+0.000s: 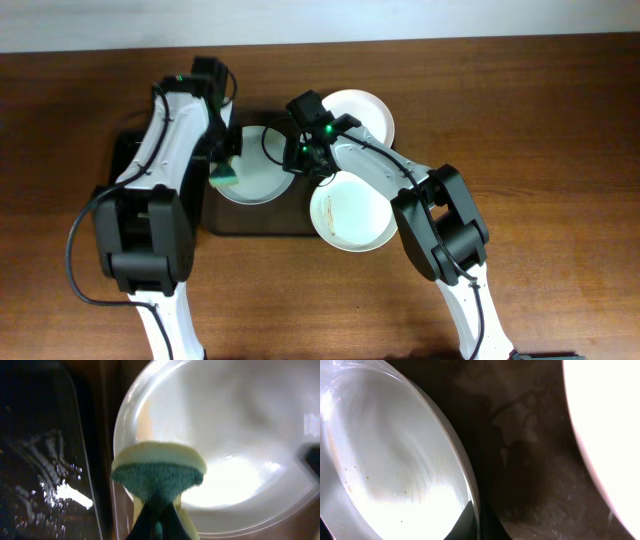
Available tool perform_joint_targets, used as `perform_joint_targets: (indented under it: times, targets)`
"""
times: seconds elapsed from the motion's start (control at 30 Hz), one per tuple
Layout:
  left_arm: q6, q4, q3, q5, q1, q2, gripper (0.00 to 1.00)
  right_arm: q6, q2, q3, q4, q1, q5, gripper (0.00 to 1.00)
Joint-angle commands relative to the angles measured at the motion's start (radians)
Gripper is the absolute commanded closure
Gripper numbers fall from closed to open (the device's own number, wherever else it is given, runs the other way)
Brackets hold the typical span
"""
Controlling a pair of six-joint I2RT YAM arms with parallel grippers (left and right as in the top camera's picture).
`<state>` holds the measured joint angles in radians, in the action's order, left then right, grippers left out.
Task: Clean dirty plates on tray and stack at the side
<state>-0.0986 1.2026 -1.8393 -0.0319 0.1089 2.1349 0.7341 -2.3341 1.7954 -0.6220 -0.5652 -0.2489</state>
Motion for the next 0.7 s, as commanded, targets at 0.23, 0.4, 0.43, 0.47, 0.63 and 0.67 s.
perform_joint_targets:
  times: [0.23, 0.4, 0.43, 0.47, 0.63, 0.67]
  targets:
    - [0.046, 0.157, -0.34, 0.161, -0.135, -0.011, 0.99, -0.211, 0.169, 0.03, -0.126, 0.069, 0.042, 0.96]
    - [0.047, 0.137, -0.34, 0.223, -0.229, -0.011, 1.0, -0.291, 0.383, 0.03, -0.205, 0.014, 0.469, 0.96]
    - [0.047, 0.13, -0.34, 0.222, -0.233, -0.011, 0.99, -0.316, 0.404, 0.03, -0.206, -0.019, 0.591, 0.96]
    - [0.046, 0.124, -0.34, 0.223, -0.233, -0.011, 0.99, -0.343, 0.409, 0.03, -0.204, -0.05, 0.698, 0.96]
    - [0.047, 0.107, -0.34, 0.223, -0.233, -0.011, 0.99, -0.391, 0.385, 0.027, -0.159, -0.222, 1.239, 0.96]
    - [0.047, 0.108, -0.34, 0.223, -0.233, -0.011, 0.99, -0.404, 0.376, 0.027, -0.159, -0.235, 1.263, 0.96]
